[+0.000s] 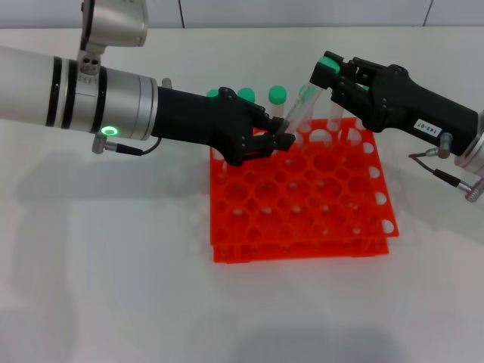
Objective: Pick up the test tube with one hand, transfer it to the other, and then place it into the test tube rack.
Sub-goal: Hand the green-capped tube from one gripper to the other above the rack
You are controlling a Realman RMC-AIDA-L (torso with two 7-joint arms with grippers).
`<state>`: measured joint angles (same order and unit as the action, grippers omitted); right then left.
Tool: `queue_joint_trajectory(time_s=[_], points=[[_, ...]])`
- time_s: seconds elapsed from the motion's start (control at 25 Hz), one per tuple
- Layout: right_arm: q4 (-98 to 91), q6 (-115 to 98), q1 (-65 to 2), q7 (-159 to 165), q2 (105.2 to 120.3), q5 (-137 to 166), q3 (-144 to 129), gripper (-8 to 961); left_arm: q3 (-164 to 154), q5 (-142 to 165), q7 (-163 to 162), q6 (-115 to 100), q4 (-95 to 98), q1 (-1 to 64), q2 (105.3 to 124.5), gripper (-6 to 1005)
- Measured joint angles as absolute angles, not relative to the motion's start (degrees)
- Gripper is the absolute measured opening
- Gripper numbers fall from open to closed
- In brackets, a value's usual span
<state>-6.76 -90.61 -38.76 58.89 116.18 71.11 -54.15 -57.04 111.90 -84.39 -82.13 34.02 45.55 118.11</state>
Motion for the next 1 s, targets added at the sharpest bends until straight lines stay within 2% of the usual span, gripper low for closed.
queue_joint_trajectory(time_s=[0.76, 0.88, 1.0], points=[[-6.8, -91.0, -38.6, 59.4, 116.18, 71.5, -54.7, 256, -59.2, 112.0, -95.3, -81.2, 35.9, 46.3, 118.83, 345], [-6.8, -91.0, -38.4, 59.4, 116.18, 71.5, -54.9, 256, -61.5, 112.0, -99.2, -81.3, 39.8, 44.9, 119.01, 581], [-7.0, -91.1, -38.1, 59.5, 116.18, 71.5, -55.1, 256, -63.2, 111.8, -104.8, -82.3, 47.2, 41.8, 119.02, 698]])
